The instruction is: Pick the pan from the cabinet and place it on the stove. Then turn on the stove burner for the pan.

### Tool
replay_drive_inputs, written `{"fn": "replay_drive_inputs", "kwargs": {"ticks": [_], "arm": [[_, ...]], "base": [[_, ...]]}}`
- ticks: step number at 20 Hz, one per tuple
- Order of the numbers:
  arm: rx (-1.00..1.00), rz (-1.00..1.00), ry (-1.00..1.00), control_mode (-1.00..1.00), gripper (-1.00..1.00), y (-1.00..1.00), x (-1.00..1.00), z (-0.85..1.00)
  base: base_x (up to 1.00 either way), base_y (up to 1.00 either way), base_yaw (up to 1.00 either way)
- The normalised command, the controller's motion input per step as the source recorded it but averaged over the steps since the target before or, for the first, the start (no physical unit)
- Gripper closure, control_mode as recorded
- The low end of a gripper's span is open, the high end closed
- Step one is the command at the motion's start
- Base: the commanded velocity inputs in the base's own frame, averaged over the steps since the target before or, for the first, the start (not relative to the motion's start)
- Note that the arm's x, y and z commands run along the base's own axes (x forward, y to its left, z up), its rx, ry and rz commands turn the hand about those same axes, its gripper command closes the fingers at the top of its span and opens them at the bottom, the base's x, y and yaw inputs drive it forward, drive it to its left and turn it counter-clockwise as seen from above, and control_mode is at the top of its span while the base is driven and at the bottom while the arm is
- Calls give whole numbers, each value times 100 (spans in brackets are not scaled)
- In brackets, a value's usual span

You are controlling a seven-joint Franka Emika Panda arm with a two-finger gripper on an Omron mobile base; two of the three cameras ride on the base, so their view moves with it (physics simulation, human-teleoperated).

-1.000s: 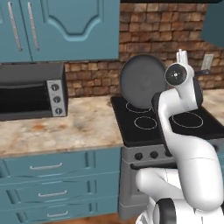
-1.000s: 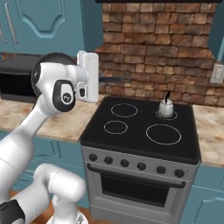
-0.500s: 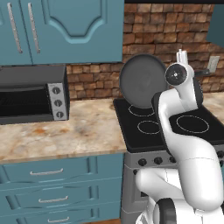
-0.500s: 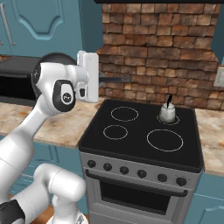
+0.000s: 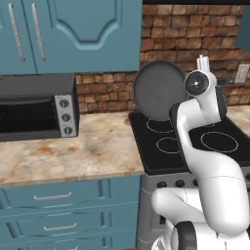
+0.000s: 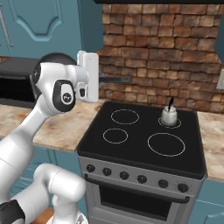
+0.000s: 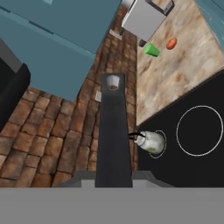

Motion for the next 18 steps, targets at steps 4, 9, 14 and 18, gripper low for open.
{"fn": "replay_drive_inputs", "kwargs": {"ticks": [4, 9, 14, 18], "arm": [[0, 0, 0, 100, 100, 0, 0, 0], [0, 0, 0, 100, 100, 0, 0, 0], [0, 0, 0, 100, 100, 0, 0, 0], [0, 0, 0, 100, 100, 0, 0, 0]], "base": [[28, 15, 2], [26, 13, 0], [26, 5, 0], [26, 0, -1]]}}
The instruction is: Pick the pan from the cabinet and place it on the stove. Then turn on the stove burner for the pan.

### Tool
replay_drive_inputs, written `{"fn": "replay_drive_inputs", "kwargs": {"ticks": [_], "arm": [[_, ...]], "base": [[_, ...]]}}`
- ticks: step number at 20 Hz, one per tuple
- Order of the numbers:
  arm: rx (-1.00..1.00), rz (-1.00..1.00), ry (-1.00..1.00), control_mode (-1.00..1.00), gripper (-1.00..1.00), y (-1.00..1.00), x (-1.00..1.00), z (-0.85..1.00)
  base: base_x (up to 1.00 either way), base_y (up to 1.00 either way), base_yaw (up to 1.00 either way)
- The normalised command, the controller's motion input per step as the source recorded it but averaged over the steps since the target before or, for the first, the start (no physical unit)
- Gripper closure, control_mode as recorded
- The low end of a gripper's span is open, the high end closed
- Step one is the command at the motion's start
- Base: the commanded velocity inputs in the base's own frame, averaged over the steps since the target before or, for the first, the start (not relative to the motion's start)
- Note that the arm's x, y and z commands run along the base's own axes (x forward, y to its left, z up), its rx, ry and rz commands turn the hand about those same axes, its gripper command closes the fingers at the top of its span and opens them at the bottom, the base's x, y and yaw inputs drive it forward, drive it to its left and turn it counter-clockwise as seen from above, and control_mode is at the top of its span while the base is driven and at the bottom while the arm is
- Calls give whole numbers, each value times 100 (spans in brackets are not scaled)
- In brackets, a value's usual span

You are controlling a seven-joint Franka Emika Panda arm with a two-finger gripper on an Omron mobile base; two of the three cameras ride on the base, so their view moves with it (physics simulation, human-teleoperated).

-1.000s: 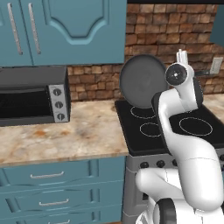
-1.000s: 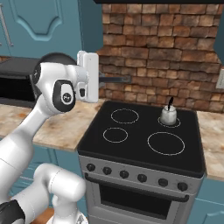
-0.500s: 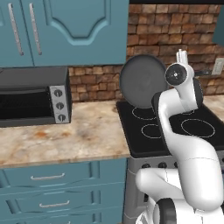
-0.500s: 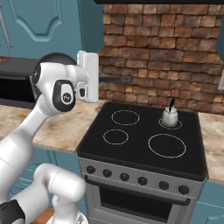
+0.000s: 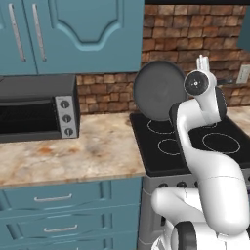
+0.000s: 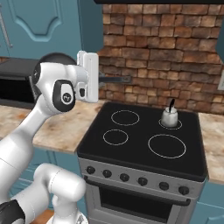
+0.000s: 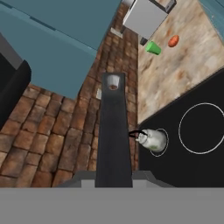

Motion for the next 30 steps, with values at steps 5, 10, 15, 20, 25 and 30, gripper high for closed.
{"fn": "replay_drive_inputs", "kwargs": {"ticks": [5, 10, 15, 20, 25, 30], "arm": [[0, 0, 0, 100, 100, 0, 0, 0], [0, 0, 0, 100, 100, 0, 0, 0], [0, 0, 0, 100, 100, 0, 0, 0], [0, 0, 0, 100, 100, 0, 0, 0], [0, 0, 0, 100, 100, 0, 0, 0], [0, 0, 0, 100, 100, 0, 0, 0]], "base": [[28, 0, -4], [27, 1, -5], [27, 2, -3], [31, 5, -2], [32, 8, -1], [30, 7, 0]]}}
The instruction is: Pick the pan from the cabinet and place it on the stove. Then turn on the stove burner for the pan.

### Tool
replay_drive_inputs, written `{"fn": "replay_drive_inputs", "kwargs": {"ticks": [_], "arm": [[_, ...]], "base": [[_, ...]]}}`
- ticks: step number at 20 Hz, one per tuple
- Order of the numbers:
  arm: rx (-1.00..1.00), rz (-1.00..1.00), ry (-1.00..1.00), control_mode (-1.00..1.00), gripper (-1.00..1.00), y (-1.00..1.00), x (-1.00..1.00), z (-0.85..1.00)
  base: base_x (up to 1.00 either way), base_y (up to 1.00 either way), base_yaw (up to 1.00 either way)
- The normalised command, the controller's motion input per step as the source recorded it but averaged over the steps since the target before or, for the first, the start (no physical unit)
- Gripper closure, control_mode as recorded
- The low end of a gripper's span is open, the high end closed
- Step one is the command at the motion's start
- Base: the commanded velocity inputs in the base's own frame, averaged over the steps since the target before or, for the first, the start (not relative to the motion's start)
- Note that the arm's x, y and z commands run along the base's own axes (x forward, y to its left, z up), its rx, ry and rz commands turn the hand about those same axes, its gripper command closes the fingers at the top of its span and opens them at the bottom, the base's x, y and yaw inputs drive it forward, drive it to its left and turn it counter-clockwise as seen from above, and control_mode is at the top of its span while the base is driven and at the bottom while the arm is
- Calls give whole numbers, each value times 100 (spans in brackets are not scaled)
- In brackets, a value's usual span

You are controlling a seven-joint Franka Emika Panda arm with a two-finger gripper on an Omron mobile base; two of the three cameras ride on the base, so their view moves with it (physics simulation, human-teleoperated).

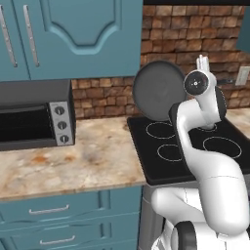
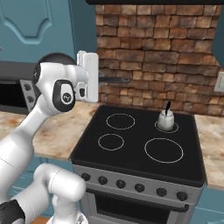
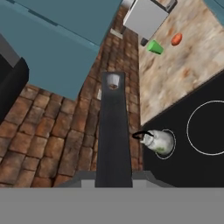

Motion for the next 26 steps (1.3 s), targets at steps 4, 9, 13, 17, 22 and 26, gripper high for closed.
{"fn": "replay_drive_inputs", "kwargs": {"ticks": [4, 9, 13, 17, 22, 26], "arm": [[0, 0, 0, 100, 100, 0, 0, 0], [0, 0, 0, 100, 100, 0, 0, 0], [0, 0, 0, 100, 100, 0, 0, 0], [0, 0, 0, 100, 100, 0, 0, 0], [0, 0, 0, -100, 100, 1, 0, 0], [6, -4, 0, -100, 100, -42, -21, 0]], "base": [[25, 6, 0], [19, 4, 0], [21, 4, 0], [15, 0, 0], [6, 1, 0], [0, 0, 0]]}}
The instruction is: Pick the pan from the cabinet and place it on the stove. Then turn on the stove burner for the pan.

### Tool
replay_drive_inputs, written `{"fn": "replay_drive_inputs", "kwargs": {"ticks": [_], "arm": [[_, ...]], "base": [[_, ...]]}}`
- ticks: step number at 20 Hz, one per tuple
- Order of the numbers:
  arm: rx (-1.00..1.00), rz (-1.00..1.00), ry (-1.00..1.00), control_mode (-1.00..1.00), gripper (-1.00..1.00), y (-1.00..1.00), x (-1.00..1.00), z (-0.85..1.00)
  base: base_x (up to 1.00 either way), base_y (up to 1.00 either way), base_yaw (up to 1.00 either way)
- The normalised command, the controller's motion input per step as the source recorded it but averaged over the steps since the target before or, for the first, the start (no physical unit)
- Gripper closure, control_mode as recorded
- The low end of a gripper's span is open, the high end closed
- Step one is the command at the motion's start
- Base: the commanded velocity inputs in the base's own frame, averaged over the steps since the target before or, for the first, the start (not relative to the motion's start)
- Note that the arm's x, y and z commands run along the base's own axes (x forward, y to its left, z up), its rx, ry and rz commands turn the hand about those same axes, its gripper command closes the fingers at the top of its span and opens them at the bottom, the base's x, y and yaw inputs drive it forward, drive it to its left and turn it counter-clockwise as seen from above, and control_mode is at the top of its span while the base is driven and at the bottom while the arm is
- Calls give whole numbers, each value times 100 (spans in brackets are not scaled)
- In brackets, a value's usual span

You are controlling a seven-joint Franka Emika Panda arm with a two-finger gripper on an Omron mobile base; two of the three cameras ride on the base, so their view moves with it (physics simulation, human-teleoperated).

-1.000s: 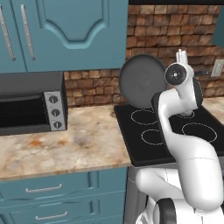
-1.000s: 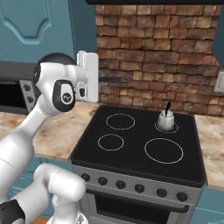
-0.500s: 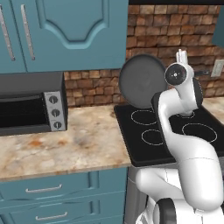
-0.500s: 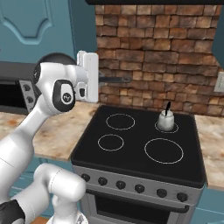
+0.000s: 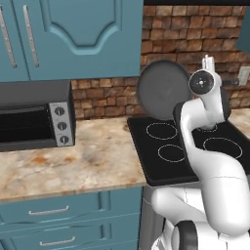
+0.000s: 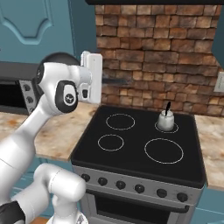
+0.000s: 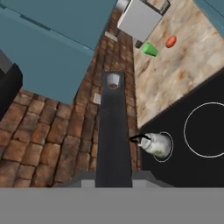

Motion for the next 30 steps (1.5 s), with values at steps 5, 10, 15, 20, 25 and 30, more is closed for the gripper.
{"fn": "replay_drive_inputs", "kwargs": {"ticks": [5, 10, 15, 20, 25, 30], "arm": [[10, -15, 4, -100, 100, -65, -36, 0], [7, -18, 7, -100, 100, -62, -33, -6], [8, -17, 7, -100, 100, -71, -35, -20], [6, -17, 8, -100, 100, -69, -24, -34], [3, -13, 11, -100, 100, -52, -7, -47], [2, -9, 12, -100, 100, -40, 0, -52]], "base": [[0, 0, 0], [0, 0, 0], [0, 0, 0], [0, 0, 0], [0, 0, 0], [0, 0, 0]]}}
